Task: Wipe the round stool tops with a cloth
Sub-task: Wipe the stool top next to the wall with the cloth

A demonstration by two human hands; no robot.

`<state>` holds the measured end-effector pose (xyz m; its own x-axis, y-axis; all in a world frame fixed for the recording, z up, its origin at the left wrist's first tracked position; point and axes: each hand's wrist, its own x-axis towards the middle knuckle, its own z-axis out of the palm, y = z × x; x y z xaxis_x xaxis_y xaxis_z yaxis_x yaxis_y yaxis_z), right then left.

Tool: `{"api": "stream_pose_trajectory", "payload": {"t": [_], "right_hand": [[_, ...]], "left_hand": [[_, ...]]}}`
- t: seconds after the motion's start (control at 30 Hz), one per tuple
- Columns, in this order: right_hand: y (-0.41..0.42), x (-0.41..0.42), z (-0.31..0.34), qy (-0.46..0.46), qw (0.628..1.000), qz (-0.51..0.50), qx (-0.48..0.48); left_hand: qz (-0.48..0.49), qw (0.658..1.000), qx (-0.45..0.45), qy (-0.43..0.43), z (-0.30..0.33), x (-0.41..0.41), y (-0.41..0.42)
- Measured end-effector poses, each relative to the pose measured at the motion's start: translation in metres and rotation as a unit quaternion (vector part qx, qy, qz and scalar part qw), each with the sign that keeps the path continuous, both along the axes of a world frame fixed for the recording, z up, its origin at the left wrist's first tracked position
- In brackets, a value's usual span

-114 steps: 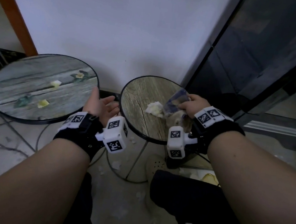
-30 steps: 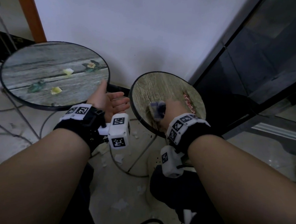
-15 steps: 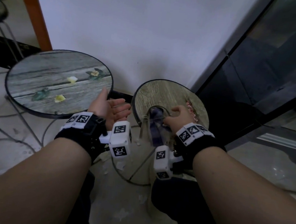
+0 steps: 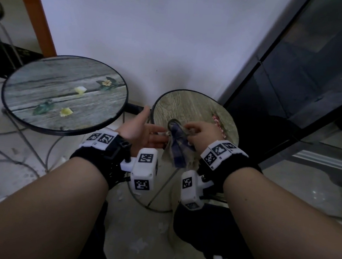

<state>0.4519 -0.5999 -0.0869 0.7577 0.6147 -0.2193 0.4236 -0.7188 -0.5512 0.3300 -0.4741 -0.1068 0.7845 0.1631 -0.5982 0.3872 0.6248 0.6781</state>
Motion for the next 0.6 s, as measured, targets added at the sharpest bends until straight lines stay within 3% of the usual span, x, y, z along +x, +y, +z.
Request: {"api": "stream_pose_trajectory", "payload": {"t": [0.3, 0.5, 0.6], "right_hand": [[0.003, -0.003, 0.01, -0.029, 0.988, 0.107, -0.109], [0.012, 0.0, 0.001, -0.083, 0.982, 0.103, -0.137], [0.014, 0.006, 0.005, -0.062, 0.99, 0.074, -0.105]], "left_hand": [[0.036, 0.99, -0.098, -0.095, 0.005, 0.005, 0.0], [0.049, 0.994, -0.055, -0.081, 0.002, 0.007, 0.007], [0.11, 0.992, -0.023, -0.052, -0.004, 0.004, 0.02]]}}
